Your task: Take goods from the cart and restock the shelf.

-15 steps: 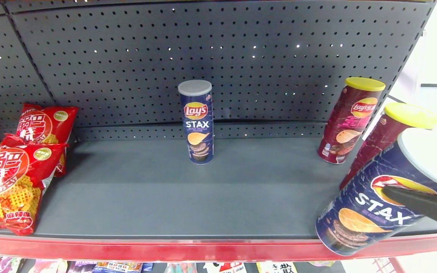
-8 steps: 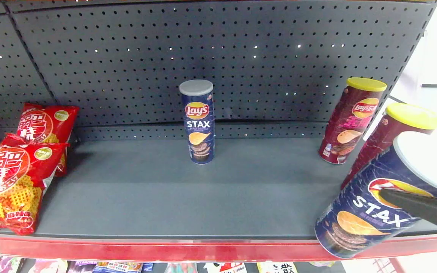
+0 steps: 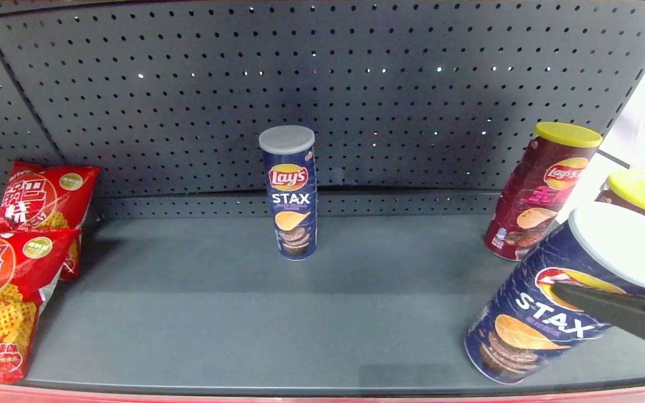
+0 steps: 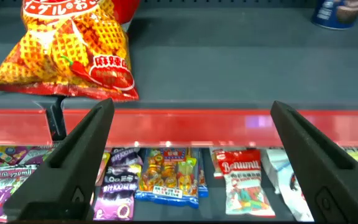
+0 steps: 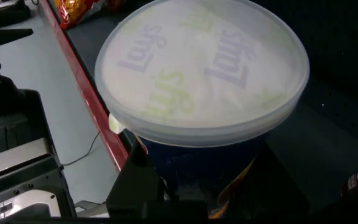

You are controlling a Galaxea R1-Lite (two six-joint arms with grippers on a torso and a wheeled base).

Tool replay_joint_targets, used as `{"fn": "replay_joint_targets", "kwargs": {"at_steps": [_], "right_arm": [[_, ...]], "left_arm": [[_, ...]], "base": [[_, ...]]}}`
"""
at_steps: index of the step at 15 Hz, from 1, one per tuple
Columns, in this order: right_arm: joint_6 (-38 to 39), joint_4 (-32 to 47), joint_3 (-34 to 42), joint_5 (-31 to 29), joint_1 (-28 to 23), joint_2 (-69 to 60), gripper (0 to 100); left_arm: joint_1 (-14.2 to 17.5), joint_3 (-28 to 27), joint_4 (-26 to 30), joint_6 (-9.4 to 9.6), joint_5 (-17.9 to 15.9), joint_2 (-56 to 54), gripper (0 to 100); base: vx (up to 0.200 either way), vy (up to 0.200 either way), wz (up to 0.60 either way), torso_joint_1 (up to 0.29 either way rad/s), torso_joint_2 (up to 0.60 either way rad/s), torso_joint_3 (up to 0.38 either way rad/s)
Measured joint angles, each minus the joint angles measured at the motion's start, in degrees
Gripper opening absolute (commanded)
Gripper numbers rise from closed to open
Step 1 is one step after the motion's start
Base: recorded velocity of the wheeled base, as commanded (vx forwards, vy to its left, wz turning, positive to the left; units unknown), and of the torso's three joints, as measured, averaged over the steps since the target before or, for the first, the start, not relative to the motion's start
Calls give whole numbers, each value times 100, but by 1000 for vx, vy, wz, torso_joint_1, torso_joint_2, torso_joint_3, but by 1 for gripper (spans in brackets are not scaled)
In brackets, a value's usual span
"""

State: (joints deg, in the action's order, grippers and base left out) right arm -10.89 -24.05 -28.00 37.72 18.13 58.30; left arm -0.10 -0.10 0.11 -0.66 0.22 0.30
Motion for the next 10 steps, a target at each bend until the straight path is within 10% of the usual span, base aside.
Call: {"fn": "replay_joint_targets", "kwargs": {"at_steps": [5, 7, 10], "right_arm": [[0, 0, 46, -6, 2, -9, 0], [2, -4, 50, -61, 6, -26, 0], [18, -9, 11, -80, 4, -39, 0]], "left_arm": [[0, 0, -4, 39, -6, 0, 100], [2, -56, -87, 429, -115, 2, 100], [-15, -1095, -139, 530, -388, 412, 100]], "base": [[0, 0, 0, 0, 0, 0], [0, 0, 0, 0, 0, 0], [0, 0, 0, 0, 0, 0]]}}
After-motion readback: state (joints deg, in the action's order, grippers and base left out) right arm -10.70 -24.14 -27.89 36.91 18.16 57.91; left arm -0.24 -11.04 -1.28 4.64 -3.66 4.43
